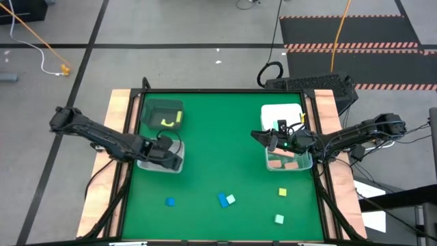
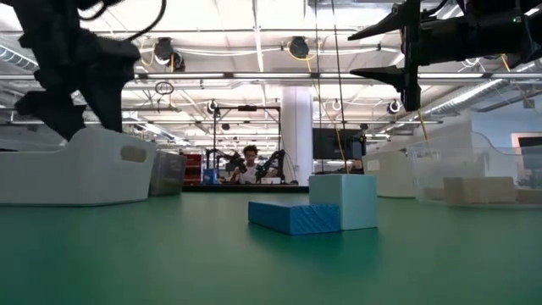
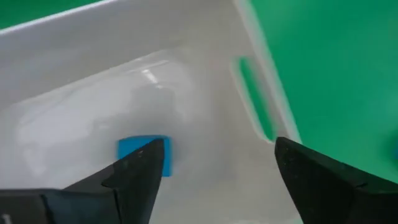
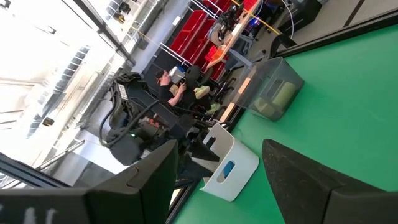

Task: Sort & place blocks by color
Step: Put the blue triangular block into the gray bin

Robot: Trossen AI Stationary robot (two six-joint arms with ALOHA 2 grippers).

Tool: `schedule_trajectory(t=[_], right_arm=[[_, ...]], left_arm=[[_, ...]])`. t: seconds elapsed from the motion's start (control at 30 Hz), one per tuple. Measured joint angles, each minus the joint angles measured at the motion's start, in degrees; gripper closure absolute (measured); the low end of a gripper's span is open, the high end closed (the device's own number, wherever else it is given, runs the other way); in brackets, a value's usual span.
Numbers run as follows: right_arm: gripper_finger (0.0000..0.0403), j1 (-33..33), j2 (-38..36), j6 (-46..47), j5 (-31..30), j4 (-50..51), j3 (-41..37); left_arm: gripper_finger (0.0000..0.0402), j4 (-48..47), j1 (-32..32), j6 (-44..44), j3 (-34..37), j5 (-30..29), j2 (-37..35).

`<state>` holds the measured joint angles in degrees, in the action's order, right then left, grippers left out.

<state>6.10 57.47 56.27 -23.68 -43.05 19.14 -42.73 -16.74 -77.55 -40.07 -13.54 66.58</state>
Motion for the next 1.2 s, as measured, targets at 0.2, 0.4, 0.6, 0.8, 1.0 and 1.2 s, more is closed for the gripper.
schedule_trajectory(t=[0.2,0.4,0.6,0.8,1.0,1.2], right_arm=[[0.0179,0.0,0.0,0.0,0.0,0.0,0.0],[0.0179,0.0,0.0,0.0,0.0,0.0,0.0],[0.0179,0.0,0.0,0.0,0.0,0.0,0.0],[0.0179,0.0,0.0,0.0,0.0,0.0,0.0],[0.0179,0.0,0.0,0.0,0.0,0.0,0.0],[0.0179,0.0,0.0,0.0,0.0,0.0,0.0]], left_arm=[[0.0089,5.5,-1.7,6.1,-1.8,-3.7,-4.4],[0.0089,13.9,-6.6,23.3,-4.6,-1.1,-6.2],[0.0089,17.2,-13.6,31.5,-4.7,6.1,-5.5],[0.0089,12.2,-17.9,24.9,-4.7,6.9,-4.3],[0.0089,11.9,-23.3,11.5,-4.7,7.7,0.5],[0.0089,13.4,-24.7,-8.0,-4.7,11.8,8.3]])
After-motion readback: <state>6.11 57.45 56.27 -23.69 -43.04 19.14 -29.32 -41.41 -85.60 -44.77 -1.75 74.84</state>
